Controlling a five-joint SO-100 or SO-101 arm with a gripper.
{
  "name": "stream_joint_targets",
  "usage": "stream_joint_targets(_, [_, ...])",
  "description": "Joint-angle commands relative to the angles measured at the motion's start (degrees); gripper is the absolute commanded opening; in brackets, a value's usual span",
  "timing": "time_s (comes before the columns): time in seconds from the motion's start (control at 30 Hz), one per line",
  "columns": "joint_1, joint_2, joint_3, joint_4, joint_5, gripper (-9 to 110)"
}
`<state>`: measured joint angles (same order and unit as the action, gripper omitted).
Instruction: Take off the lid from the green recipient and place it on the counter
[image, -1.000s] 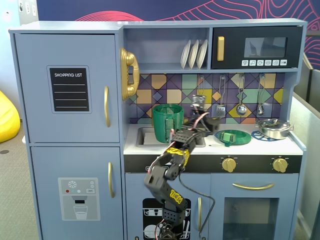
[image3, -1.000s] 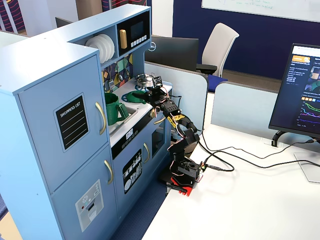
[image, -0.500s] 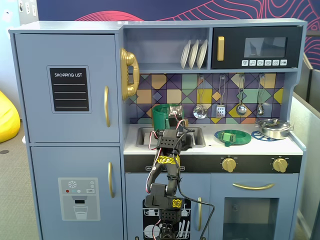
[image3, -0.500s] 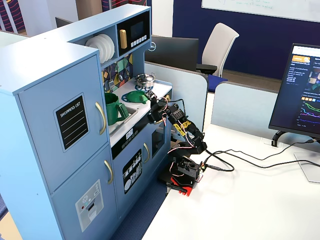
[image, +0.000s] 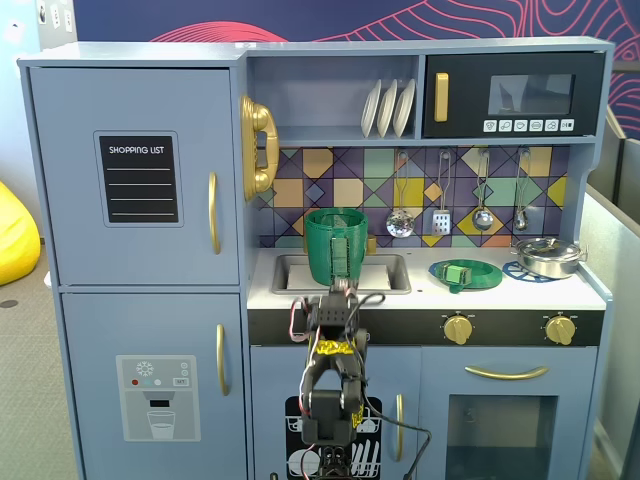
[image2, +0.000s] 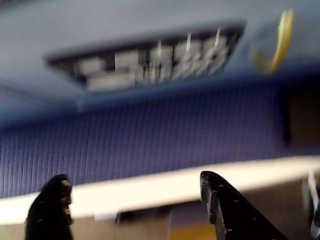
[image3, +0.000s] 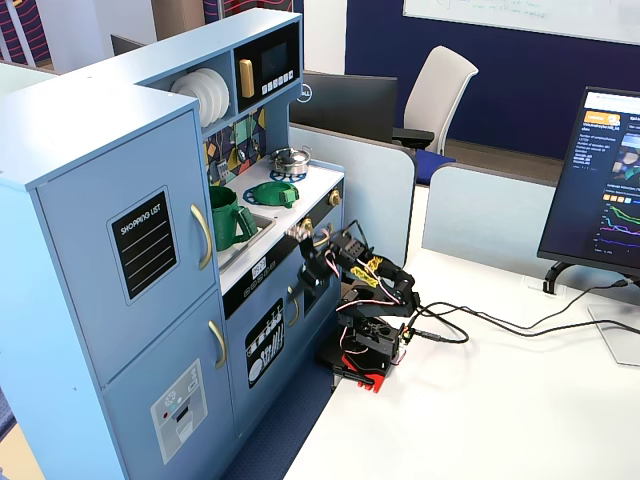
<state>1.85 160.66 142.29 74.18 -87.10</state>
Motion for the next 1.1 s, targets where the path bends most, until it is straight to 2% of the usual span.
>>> stream_joint_targets(0.0, [-0.88, 4.66, 7.21, -0.18, 1.76, 20])
stream_joint_targets(0.3, [-1.49, 11.07, 23.38, -4.83, 4.31, 18])
stream_joint_targets(0.43, [-2.55, 14.59, 28.74, -3.69, 6.15, 12])
stream_joint_targets(0.67, [-1.67, 20.48, 29.36, 4.92, 9.84, 13])
stream_joint_targets(0.83, [-1.67, 21.45, 29.36, 12.66, 6.59, 13])
stream_joint_targets(0.93, [-0.88, 21.45, 29.36, 12.22, 10.63, 13])
stream_joint_targets(1.07, [-0.62, 21.45, 29.36, 12.48, 8.35, 13])
